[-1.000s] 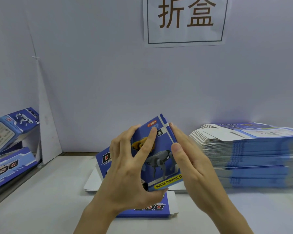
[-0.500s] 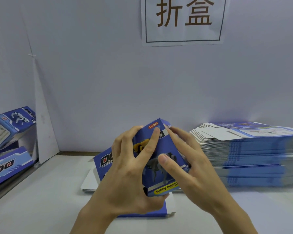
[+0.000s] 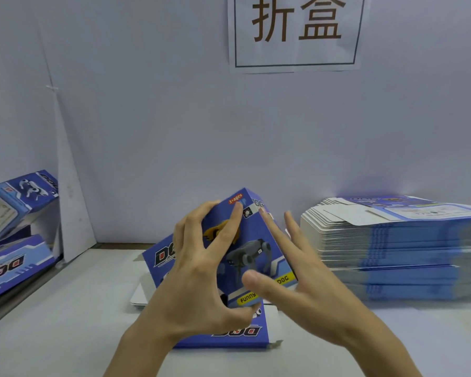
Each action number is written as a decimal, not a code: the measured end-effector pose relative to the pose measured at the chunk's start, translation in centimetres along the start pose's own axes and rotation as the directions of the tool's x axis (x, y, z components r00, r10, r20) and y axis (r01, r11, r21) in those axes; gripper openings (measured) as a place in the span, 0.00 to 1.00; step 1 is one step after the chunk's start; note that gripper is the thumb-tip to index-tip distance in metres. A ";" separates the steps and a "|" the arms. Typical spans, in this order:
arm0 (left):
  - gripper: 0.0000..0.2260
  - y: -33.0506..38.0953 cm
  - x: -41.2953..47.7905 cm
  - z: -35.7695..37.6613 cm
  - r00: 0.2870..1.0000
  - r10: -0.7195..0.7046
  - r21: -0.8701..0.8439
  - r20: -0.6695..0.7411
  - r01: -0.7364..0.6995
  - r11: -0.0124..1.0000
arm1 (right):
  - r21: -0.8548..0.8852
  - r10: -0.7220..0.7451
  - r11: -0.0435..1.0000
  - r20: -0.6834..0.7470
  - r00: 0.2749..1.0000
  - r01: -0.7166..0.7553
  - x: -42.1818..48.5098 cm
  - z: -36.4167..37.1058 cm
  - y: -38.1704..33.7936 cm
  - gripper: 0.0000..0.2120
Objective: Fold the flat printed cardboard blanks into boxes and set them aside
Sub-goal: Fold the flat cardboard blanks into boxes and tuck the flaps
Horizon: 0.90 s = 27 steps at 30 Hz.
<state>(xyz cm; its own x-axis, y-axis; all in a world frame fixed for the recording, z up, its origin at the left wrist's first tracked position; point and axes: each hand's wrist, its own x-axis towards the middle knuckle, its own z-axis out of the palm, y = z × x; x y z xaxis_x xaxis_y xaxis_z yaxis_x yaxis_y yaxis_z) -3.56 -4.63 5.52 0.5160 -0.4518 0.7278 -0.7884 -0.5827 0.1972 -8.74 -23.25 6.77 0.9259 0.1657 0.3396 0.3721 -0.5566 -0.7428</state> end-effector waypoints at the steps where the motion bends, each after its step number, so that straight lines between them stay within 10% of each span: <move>1: 0.50 -0.2 0.0 -0.1 1.000 0.000 -0.015 0.013 0.000 1.000 | 0.111 -0.001 0.994 -0.013 1.000 0.003 0.1 0.1 -0.3 0.36; 5: 0.45 -0.4 0.6 -0.2 0.996 0.081 0.102 0.029 -0.084 0.991 | 0.412 0.079 0.911 -0.189 0.979 0.006 0.5 -0.3 0.1 0.47; 9: 0.43 0.6 0.8 0.2 0.968 -0.246 -0.175 -0.041 0.235 0.956 | 0.576 0.190 0.810 -0.435 0.880 0.110 1.1 -1.2 1.2 0.53; 13: 0.50 0.8 1.2 0.5 0.797 -0.601 -0.550 0.054 0.526 0.649 | 0.726 0.161 0.677 -0.309 0.937 0.123 1.3 -1.4 1.8 0.43; 17: 0.52 0.0 1.3 0.9 0.762 -0.605 -0.867 0.231 0.444 0.228 | 0.620 0.150 0.781 -0.066 0.986 -0.078 1.2 -1.2 2.7 0.42; 21: 0.33 -1.3 1.1 1.0 0.802 -0.595 -0.794 0.045 0.390 0.466 | 0.501 0.273 0.851 -0.168 0.947 -0.157 1.1 -2.2 3.2 0.43; 27: 0.39 -0.6 0.4 2.7 0.825 -0.457 -0.602 0.333 0.559 0.570 | 0.477 0.211 0.879 -0.374 0.903 -0.008 0.9 -3.0 2.7 0.18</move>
<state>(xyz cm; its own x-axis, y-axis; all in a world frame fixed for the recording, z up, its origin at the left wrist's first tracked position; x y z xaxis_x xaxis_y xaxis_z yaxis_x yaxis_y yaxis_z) -1.96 -6.27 3.93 0.8975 -0.3312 0.2913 -0.3627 -0.1781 0.9147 -7.13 -27.08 6.75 0.8901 -0.2719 0.3659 0.3515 -0.1019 -0.9306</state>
